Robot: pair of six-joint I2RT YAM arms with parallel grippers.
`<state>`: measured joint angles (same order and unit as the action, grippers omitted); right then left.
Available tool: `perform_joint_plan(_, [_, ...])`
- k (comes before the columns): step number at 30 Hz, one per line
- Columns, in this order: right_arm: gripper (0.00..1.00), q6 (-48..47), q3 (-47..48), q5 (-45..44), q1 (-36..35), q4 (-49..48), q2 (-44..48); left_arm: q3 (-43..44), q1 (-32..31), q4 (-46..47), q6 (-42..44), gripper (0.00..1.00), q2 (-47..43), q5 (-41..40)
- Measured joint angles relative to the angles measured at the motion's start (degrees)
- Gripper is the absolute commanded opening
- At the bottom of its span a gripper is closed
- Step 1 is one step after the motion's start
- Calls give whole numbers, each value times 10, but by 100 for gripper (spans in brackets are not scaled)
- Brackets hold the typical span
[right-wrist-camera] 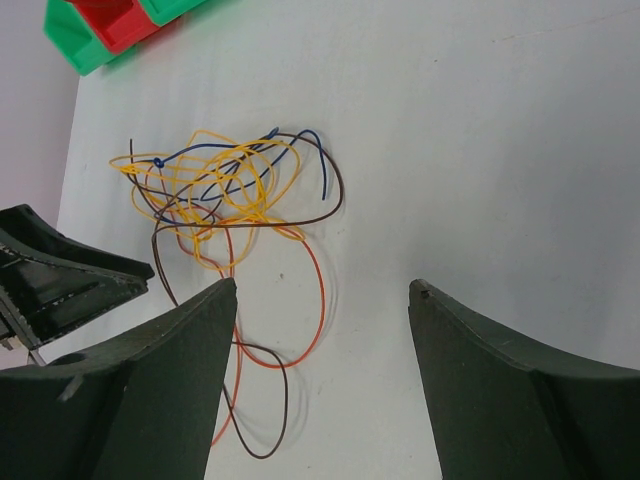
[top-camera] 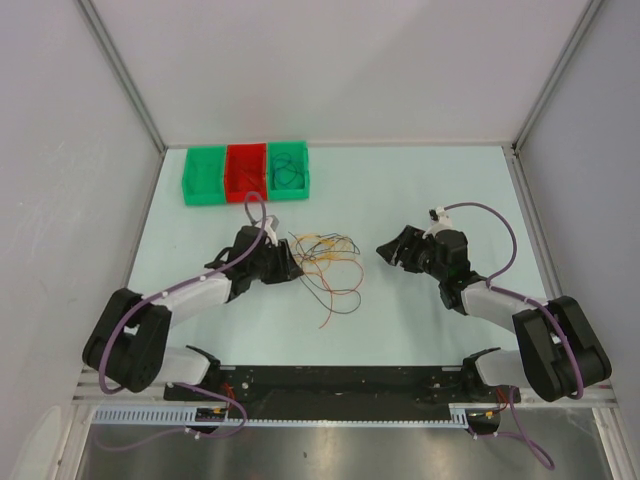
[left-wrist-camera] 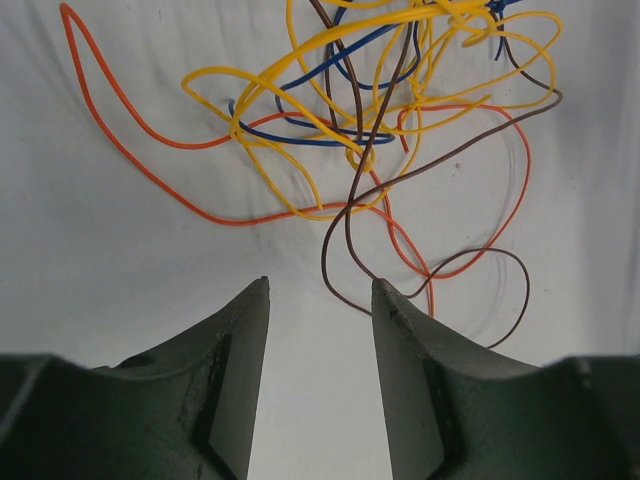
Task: Untangle the cables
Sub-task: Pick up the cable at the center of the board.
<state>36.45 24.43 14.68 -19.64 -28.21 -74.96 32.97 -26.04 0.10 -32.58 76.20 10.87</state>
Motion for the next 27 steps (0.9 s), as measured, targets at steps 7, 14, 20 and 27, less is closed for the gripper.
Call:
perform_joint_plan(7, [74, 0, 0, 5, 2, -1, -1, 0, -3, 33, -5, 43, 38, 3])
perform_joint_plan(14, [74, 0, 0, 8, 3, -4, -2, -5, -5, 59, -5, 40, 52, 14])
perform_joint_plan(20, [74, 0, 0, 9, 3, -4, -2, -8, -5, 78, -5, 34, 69, 20])
perform_joint_plan(27, [74, 0, 0, 9, 4, -4, -2, -12, -7, 92, -7, 19, 81, 30])
